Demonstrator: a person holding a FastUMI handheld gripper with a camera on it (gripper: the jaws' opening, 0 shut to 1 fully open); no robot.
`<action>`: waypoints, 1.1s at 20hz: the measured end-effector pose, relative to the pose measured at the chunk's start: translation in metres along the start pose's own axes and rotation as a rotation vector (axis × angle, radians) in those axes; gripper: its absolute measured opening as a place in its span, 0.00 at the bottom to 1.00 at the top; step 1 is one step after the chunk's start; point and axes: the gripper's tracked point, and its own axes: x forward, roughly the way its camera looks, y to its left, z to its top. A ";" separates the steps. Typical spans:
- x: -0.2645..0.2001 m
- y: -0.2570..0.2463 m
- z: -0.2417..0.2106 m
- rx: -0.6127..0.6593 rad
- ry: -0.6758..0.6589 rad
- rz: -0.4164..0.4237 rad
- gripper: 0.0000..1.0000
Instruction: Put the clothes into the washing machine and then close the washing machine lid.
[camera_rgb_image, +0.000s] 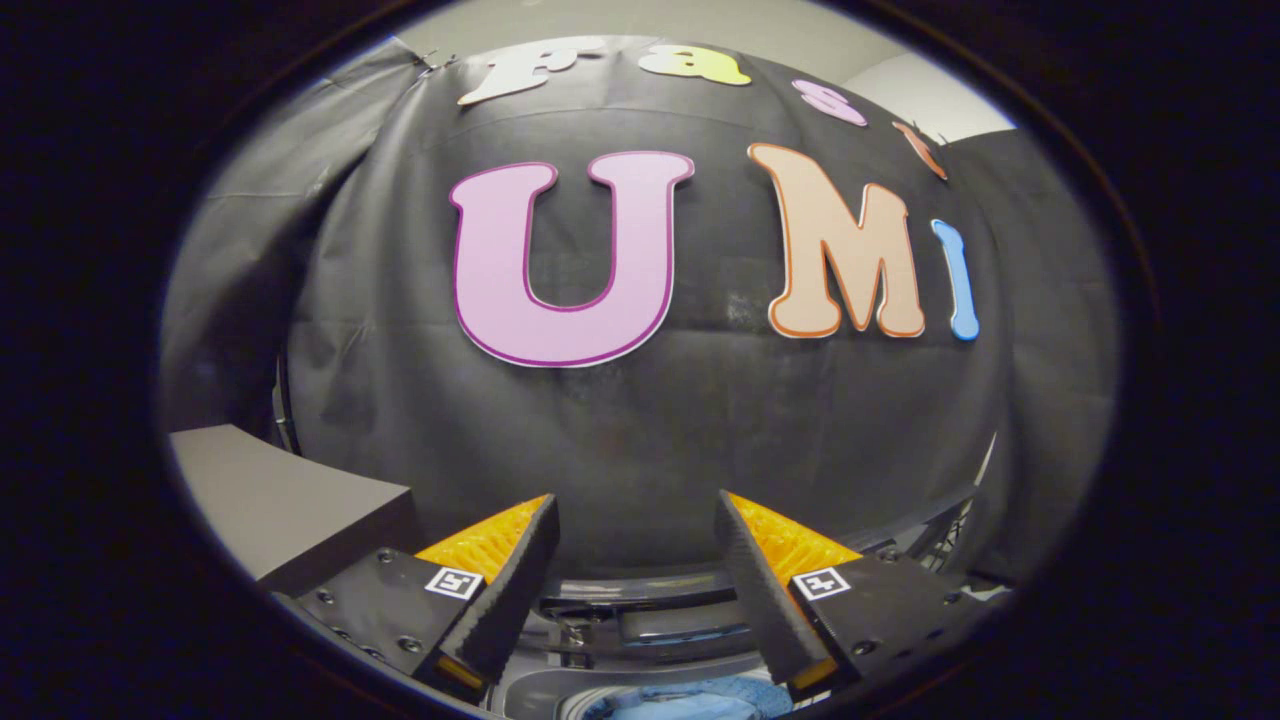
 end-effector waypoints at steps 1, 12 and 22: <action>-0.002 0.000 0.000 0.000 0.001 0.000 0.97; -0.015 0.000 -0.005 0.005 -0.025 0.000 0.97; -0.034 -0.007 -0.012 0.010 -0.021 -0.043 0.97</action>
